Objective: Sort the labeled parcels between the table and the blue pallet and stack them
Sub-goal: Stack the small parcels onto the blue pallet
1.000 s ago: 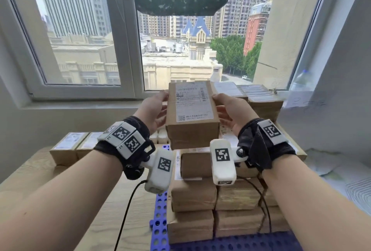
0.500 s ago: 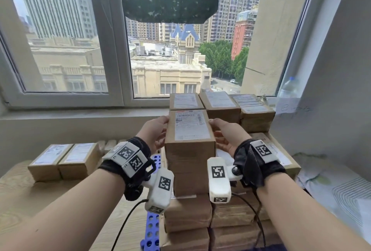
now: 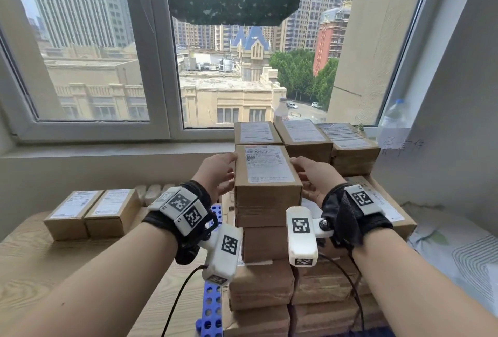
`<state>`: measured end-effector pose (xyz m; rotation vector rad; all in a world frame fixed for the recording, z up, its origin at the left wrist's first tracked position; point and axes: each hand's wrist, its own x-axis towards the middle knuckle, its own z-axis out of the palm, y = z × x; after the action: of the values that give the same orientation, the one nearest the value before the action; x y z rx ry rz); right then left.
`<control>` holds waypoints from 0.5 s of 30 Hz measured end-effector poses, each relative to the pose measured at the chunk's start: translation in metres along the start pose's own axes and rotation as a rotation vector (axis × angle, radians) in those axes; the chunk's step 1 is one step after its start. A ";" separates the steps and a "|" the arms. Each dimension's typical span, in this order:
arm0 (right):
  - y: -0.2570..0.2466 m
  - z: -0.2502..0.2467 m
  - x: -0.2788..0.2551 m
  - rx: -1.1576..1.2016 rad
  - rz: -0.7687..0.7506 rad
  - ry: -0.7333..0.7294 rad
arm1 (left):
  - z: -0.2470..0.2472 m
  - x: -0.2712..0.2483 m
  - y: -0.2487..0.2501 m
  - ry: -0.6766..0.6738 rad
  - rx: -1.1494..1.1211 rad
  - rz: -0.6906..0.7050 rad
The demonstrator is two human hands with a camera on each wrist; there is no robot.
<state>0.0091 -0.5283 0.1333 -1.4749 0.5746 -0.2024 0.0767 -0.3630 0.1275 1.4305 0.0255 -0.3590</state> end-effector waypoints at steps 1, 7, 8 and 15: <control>0.000 0.000 0.000 -0.004 0.000 0.002 | 0.000 0.000 0.000 -0.003 0.000 -0.002; -0.003 0.000 0.003 -0.030 -0.006 0.007 | -0.001 0.004 -0.001 -0.009 -0.003 -0.024; -0.003 0.000 0.003 -0.033 -0.006 0.009 | -0.001 0.004 -0.001 -0.009 -0.001 -0.023; -0.004 -0.002 0.004 -0.057 -0.013 0.004 | -0.004 0.005 -0.002 -0.006 0.036 -0.028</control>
<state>0.0127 -0.5329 0.1364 -1.5339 0.5775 -0.2007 0.0819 -0.3603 0.1233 1.4656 0.0338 -0.3884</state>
